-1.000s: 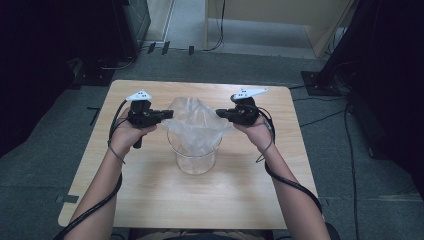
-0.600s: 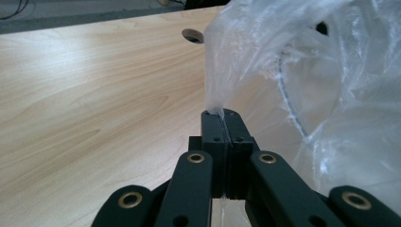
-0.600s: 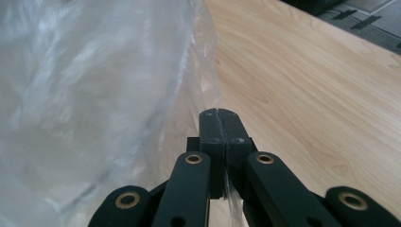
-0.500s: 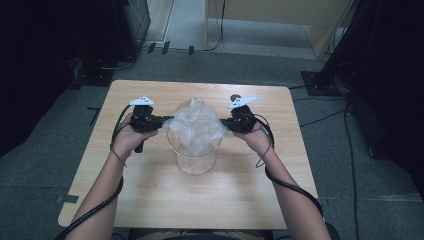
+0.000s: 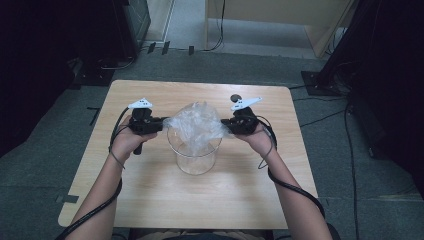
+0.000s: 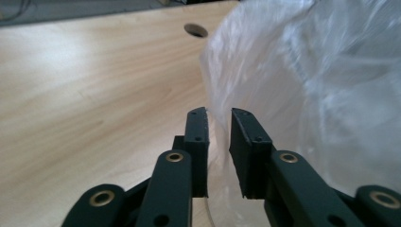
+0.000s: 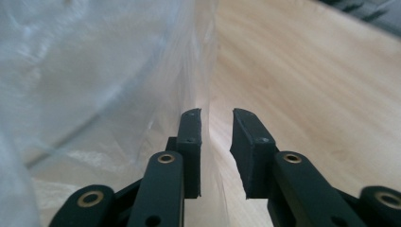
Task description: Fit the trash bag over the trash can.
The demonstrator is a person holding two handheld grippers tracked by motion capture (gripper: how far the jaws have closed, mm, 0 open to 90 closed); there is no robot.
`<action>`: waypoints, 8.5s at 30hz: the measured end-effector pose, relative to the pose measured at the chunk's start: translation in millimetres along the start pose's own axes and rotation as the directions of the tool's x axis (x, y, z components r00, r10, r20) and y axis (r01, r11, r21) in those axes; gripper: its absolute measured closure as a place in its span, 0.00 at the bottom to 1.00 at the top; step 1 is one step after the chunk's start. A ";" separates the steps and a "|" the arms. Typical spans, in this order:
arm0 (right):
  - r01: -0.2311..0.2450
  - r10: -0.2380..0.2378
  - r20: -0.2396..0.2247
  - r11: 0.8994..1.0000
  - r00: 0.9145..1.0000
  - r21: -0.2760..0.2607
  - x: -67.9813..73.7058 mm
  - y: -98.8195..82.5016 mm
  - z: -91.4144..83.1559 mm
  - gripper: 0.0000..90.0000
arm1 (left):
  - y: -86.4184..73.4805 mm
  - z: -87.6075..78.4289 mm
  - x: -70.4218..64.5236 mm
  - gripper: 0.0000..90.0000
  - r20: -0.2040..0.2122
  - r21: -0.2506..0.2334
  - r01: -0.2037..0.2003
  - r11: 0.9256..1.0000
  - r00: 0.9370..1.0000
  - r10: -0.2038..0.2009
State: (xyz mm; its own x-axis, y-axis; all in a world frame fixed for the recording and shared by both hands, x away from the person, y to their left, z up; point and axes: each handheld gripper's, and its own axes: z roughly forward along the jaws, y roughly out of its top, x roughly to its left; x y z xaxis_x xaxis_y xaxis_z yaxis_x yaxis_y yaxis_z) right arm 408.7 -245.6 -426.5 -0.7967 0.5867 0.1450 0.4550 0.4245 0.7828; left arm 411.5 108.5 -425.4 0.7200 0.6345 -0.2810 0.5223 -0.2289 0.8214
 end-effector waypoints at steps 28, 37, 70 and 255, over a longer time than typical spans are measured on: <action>-0.054 0.050 -0.030 0.982 0.998 -0.183 -0.6 12.9 -54.0 0.55 | 30.3 -53.8 -15.2 0.62 0.056 -0.116 -0.053 0.992 0.997 0.060; -0.042 0.033 -0.051 0.979 0.998 -0.202 5.5 16.7 -59.4 0.54 | 39.7 -64.3 -25.9 0.60 0.062 -0.144 -0.090 0.985 0.993 0.100; -0.037 0.020 -0.128 0.991 0.992 -0.129 23.0 20.4 -64.6 0.54 | 43.5 -42.3 -61.8 0.51 0.154 -0.044 -0.188 0.981 0.969 0.193; 0.048 -0.066 -0.213 0.995 0.975 -0.090 59.9 -8.5 -69.9 0.64 | -27.7 -70.2 -53.2 0.58 0.122 -0.041 -0.057 0.998 0.991 0.061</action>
State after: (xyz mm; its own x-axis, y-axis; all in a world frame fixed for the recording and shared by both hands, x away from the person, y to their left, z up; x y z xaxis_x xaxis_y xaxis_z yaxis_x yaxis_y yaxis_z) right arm 329.4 -262.3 -382.2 -0.8915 0.3967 0.2185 0.3788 0.3885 0.8400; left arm 326.7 132.9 -398.4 0.8011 0.5245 -0.2884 0.4613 -0.2340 0.8558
